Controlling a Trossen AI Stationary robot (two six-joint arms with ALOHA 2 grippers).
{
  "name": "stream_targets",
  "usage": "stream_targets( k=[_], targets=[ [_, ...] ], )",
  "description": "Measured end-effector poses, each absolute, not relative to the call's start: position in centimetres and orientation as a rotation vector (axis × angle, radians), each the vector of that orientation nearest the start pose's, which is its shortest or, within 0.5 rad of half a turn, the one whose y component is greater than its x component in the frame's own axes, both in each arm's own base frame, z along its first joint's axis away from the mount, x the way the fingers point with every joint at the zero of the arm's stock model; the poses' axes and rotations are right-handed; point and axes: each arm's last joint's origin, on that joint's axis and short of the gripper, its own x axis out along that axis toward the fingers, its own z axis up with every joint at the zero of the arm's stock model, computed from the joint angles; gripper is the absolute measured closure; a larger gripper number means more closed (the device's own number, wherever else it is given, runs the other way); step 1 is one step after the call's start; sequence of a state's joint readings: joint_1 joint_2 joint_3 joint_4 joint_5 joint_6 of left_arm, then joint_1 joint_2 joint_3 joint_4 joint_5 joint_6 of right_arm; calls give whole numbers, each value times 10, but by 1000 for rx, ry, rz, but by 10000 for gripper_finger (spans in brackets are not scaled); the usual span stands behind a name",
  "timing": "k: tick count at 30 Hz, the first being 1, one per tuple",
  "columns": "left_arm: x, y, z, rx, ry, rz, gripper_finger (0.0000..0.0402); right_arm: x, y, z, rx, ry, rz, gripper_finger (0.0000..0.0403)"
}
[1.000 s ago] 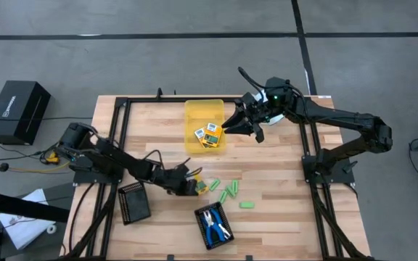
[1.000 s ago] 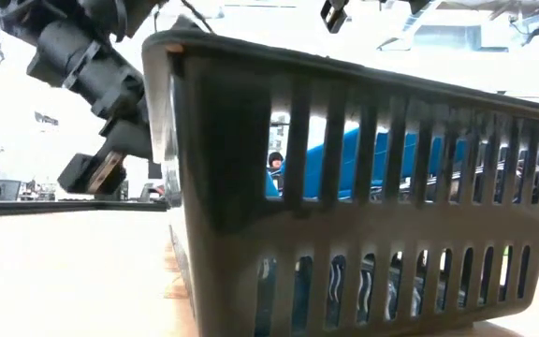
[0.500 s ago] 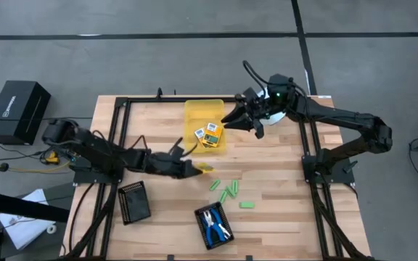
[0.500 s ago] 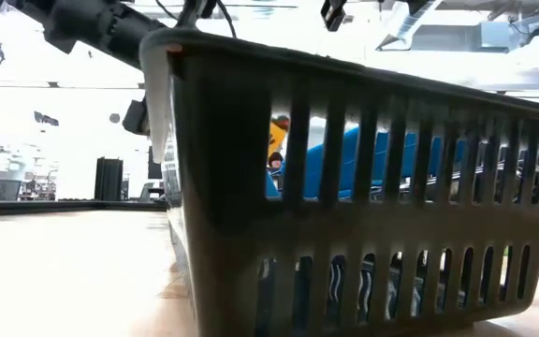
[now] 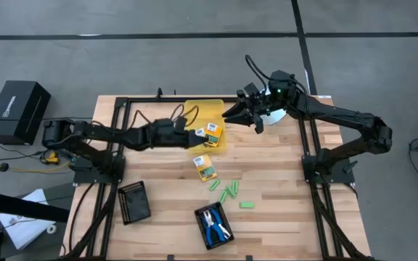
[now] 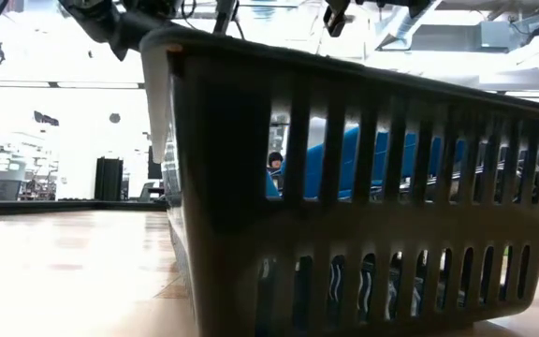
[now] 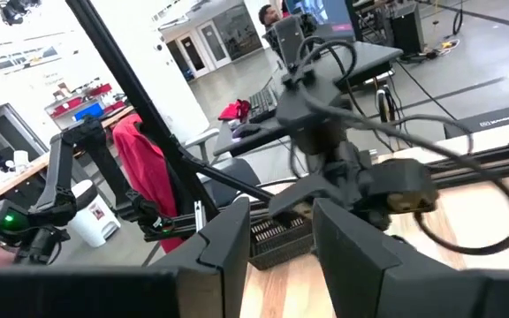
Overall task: Pick & Place School Supplies
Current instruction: Put the box of crayon into the yellow bin
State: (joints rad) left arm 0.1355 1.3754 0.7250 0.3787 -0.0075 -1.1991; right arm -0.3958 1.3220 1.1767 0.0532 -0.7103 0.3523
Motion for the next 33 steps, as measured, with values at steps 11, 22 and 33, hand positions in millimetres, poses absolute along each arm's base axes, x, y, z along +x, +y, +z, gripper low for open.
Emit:
stream_targets(
  k=[11,22,33],
  targets=[
    [294,-29,210,-1203,444,207,381,280,-96,375,398,134,300,285],
    [303,-58,155,-1388,553,428,212,281,-94,375,411,138,310,285],
    [309,-58,125,-1428,626,495,200,282,-90,375,422,143,323,285]
  ],
)
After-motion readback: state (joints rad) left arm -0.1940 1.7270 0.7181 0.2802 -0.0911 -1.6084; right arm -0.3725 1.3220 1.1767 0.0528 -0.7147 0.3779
